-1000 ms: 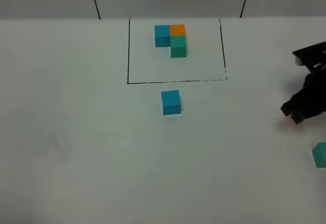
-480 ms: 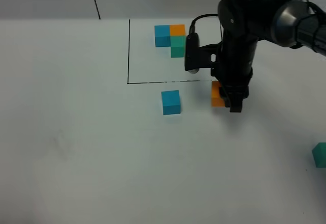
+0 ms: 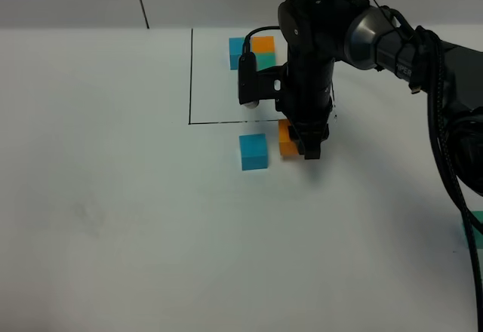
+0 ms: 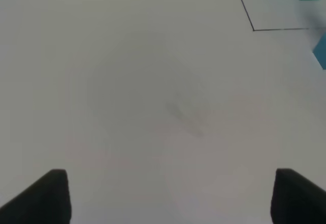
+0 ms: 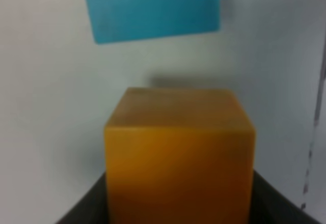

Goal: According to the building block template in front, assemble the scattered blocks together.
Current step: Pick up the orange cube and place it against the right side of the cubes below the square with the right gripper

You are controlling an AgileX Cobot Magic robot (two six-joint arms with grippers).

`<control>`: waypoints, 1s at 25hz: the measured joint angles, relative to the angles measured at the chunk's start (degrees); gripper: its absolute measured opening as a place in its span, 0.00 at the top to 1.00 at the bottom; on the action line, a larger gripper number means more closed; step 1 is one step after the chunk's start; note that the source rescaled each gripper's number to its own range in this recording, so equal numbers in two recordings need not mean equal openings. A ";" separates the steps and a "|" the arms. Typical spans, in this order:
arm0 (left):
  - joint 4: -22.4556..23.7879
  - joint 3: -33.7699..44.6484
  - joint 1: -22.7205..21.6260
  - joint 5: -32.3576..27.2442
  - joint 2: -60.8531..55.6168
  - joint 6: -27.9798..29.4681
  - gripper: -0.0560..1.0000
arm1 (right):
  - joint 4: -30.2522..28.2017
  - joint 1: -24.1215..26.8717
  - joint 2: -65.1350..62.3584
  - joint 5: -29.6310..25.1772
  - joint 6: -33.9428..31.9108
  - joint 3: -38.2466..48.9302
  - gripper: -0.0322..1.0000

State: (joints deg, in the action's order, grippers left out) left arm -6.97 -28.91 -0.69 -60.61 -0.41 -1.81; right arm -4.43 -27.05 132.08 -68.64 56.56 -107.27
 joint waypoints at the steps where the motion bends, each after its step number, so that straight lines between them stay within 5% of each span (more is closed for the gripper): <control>1: 0.00 0.00 0.00 0.00 0.00 0.00 0.28 | 0.05 0.00 0.35 -0.27 0.00 0.00 0.95; 25: 0.00 0.00 0.00 0.00 0.00 0.00 0.28 | 2.70 0.29 2.57 3.00 1.26 1.75 0.95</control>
State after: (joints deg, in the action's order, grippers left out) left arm -6.97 -28.91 -0.69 -60.61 -0.41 -1.81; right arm -1.72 -26.75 134.65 -65.64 57.82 -105.52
